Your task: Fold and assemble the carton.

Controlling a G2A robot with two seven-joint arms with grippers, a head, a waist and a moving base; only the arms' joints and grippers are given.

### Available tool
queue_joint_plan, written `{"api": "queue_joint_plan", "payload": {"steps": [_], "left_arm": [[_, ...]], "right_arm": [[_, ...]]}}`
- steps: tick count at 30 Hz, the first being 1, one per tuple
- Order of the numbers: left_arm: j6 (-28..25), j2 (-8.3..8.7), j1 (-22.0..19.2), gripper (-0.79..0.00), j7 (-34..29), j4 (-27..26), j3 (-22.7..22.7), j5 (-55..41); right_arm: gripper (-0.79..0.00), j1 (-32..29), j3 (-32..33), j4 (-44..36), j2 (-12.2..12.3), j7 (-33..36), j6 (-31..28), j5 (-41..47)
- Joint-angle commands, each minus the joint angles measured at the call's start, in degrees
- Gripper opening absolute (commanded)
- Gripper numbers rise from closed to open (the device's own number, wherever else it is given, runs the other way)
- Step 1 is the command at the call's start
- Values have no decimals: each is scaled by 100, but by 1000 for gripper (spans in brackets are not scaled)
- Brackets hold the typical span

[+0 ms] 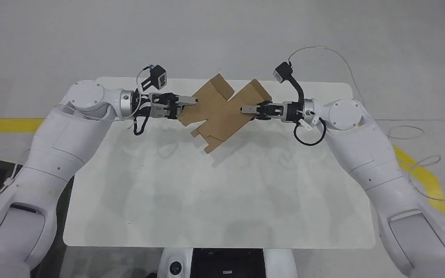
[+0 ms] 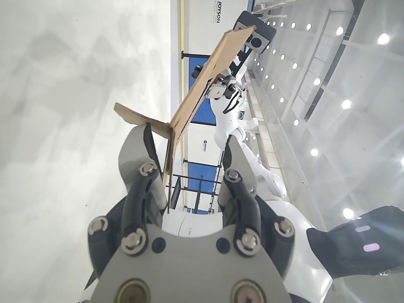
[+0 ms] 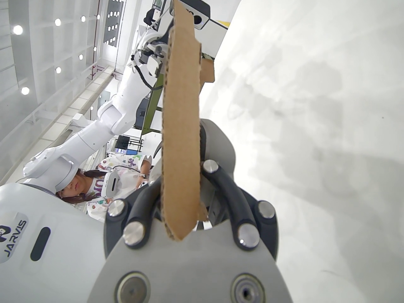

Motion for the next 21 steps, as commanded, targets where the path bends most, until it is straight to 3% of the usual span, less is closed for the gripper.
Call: {"api": "queue_joint_plan", "payload": {"steps": [1, 2, 13, 21], "left_arm": [[-4, -13, 13, -345, -8, 7, -19, 69], [-1, -19, 21, -403, -11, 9, -29, 91], [18, -71, 74, -680, -119, 15, -189, 231], [59, -97, 117, -619, -196, 21, -314, 311]], "right_arm": [[-785, 1, 13, 1, -8, 6, 5, -26], [-785, 0, 17, 3, -11, 10, 11, -42], [-785, -16, 90, 14, -48, 22, 65, -139], [-785, -27, 139, 20, -70, 37, 95, -221]]}}
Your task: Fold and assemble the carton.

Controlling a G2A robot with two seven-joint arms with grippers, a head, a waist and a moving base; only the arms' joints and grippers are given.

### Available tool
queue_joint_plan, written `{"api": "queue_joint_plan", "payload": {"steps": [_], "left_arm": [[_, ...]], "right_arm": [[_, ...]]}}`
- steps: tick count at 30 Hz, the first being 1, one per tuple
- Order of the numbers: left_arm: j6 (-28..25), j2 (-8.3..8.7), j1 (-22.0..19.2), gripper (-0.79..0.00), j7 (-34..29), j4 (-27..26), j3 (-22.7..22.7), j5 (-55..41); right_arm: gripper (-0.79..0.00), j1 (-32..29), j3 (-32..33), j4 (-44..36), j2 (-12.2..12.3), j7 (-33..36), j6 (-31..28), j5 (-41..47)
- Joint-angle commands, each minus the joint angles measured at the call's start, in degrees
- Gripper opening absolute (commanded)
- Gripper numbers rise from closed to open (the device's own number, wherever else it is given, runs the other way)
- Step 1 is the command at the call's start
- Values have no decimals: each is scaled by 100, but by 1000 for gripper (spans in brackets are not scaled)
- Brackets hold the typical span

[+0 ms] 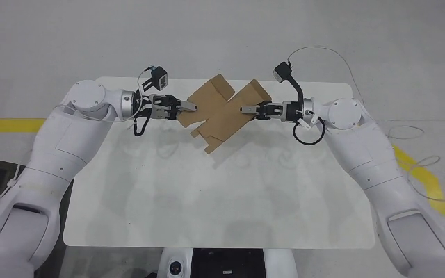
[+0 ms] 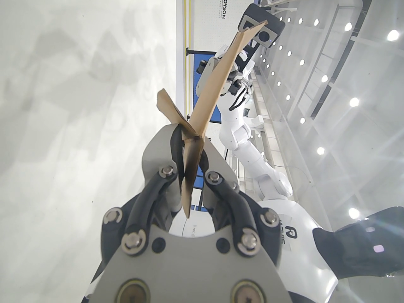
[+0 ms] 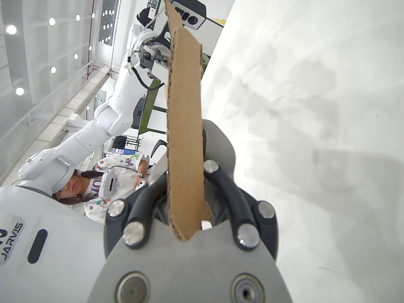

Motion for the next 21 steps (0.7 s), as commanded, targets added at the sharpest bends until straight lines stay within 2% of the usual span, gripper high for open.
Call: {"api": "queue_joint_plan", "payload": {"steps": [1, 15, 21], "left_arm": [[1, 2, 9, -613, -42, 12, -53, 11], [79, 57, 191, -573, -312, -202, -420, 77], [116, 43, 288, -570, -207, -360, -444, 244]], "right_arm": [[-785, -2, 11, 1, -5, 6, 15, -23], [-785, -25, 90, -16, -35, 0, 81, -192], [-785, -48, 127, -35, -46, -2, 73, -230]]}}
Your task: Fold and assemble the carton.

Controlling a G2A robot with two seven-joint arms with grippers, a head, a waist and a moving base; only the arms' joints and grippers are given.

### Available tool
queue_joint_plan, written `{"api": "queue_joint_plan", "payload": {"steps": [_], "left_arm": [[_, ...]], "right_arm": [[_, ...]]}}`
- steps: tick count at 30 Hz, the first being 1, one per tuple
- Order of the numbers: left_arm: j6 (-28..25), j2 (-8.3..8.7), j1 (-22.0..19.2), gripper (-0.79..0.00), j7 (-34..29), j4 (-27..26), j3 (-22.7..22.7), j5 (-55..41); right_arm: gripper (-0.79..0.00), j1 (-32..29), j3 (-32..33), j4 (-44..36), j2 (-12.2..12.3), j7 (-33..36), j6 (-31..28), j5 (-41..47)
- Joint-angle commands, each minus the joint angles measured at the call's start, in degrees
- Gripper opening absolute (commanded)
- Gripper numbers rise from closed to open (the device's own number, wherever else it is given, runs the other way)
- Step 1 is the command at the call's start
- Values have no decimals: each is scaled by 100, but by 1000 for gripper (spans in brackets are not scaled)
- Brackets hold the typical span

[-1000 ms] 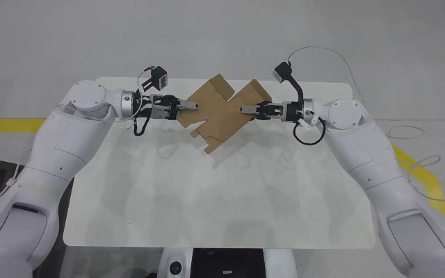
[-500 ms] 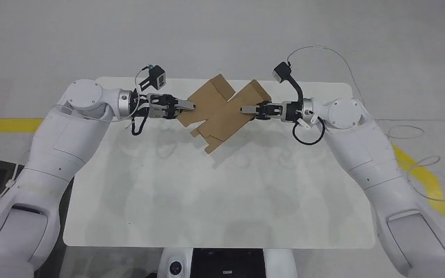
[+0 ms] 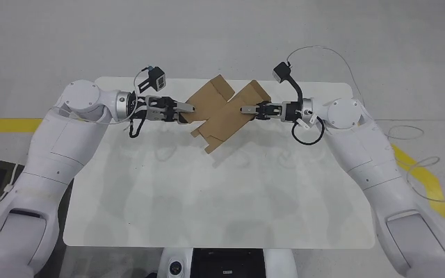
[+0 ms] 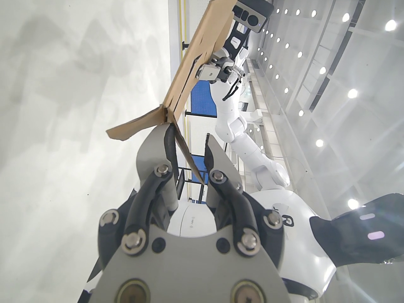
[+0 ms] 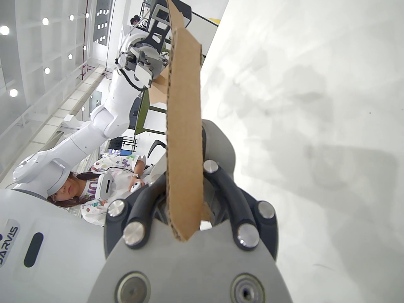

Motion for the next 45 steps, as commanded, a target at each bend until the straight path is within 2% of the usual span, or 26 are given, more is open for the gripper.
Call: {"api": "queue_joint_plan", "payload": {"steps": [1, 5, 9, 17, 21, 25, 27, 30, 36, 37, 38, 39, 40, 45], "left_arm": [[6, -14, 21, -573, 46, -42, 17, 84], [15, -40, 39, -603, 107, -9, 25, 185], [10, -63, 31, -723, 111, 58, 2, 224], [9, -85, 37, -674, 15, 107, -84, 255], [-29, -87, 55, -619, -38, 57, -120, 336], [-56, -87, 96, -606, -89, -33, -151, 413], [-57, -88, 118, -637, -85, -57, -172, 436], [-50, -92, 144, -785, -70, -59, -192, 481], [-30, -112, 148, -785, -52, -16, -235, 500], [-25, -116, 146, -785, -54, -13, -243, 494], [-22, -119, 142, -785, -61, -13, -255, 484], [-30, -122, 139, -785, -75, -18, -270, 472], [-64, -123, 132, -785, -92, -38, -294, 455], [-306, -97, 117, -785, -213, -175, -456, 479]], "right_arm": [[-785, -10, 15, -5, -4, 0, -7, -2], [-785, -26, 45, -15, -10, 8, -13, -4], [-785, -38, 71, -22, -16, 14, -25, -23], [-785, -61, 120, -26, -29, 25, -13, -32], [-785, -67, 139, -28, -36, 34, -4, -48], [-785, -73, 156, -27, -43, 31, 8, -74], [-785, -78, 166, -31, -47, 29, 8, -75], [-785, -84, 179, -28, -52, 35, 5, -83], [-785, -90, 201, -22, -62, 44, -6, -109], [-717, -92, 206, -21, -65, 44, -3, -97], [-440, -94, 211, -18, -67, 44, -2, -95], [-77, -97, 219, -11, -69, 32, 1, -87], [0, -108, 237, -12, -72, 9, -15, -45], [0, -221, 437, 6, -30, -35, -172, 82]]}}
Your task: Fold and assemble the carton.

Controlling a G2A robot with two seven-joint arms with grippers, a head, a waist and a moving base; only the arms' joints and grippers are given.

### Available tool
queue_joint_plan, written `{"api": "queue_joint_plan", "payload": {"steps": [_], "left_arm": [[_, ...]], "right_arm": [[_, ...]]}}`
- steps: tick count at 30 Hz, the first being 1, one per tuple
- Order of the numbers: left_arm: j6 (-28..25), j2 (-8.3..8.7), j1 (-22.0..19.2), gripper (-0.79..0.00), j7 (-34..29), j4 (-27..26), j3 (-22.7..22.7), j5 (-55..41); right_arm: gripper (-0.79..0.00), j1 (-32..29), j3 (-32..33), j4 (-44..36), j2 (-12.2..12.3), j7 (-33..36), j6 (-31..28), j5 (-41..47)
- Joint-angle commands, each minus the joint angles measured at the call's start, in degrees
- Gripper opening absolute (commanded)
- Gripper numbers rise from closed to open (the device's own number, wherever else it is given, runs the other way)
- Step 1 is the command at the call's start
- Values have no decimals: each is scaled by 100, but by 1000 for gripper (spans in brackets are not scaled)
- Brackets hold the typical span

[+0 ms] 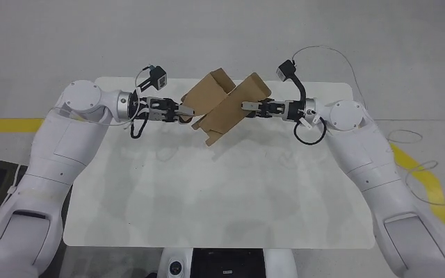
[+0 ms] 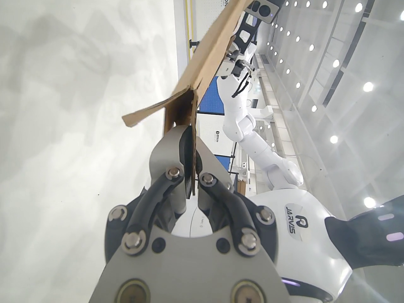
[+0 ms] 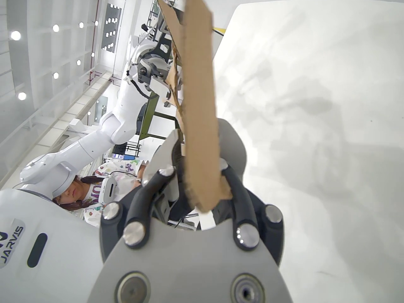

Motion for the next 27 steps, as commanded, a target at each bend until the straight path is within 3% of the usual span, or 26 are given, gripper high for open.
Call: {"api": "queue_joint_plan", "payload": {"steps": [1, 11, 17, 19, 20, 21, 24, 27], "left_arm": [[-146, 22, -3, -785, -61, -85, -87, 61], [-867, 135, 163, -785, -441, -663, -345, 574], [-1143, 174, 309, -785, -672, -974, -385, 741], [-1229, 182, 345, -785, -788, -1064, -385, 764], [-1224, 186, 362, -785, -793, -1121, -381, 773], [-1220, 192, 384, -785, -798, -1188, -375, 779], [-1198, 214, 443, -785, -819, -1323, -373, 749], [-1164, 235, 481, -785, -853, -1396, -393, 625]], "right_arm": [[0, -54, 144, 0, 48, -17, -50, -59], [0, -350, 1170, -785, 466, 405, -412, -856], [0, -250, 926, -1289, 458, 821, -600, -315], [-145, -149, 624, -1434, 426, 859, -563, -69], [-305, -82, 490, -1442, 417, 872, -550, 27], [-406, -15, 333, -1470, 406, 887, -536, 121], [-489, 204, -121, -1440, 385, 914, -509, 268], [-496, 381, -459, -1277, 386, 806, -617, 364]]}}
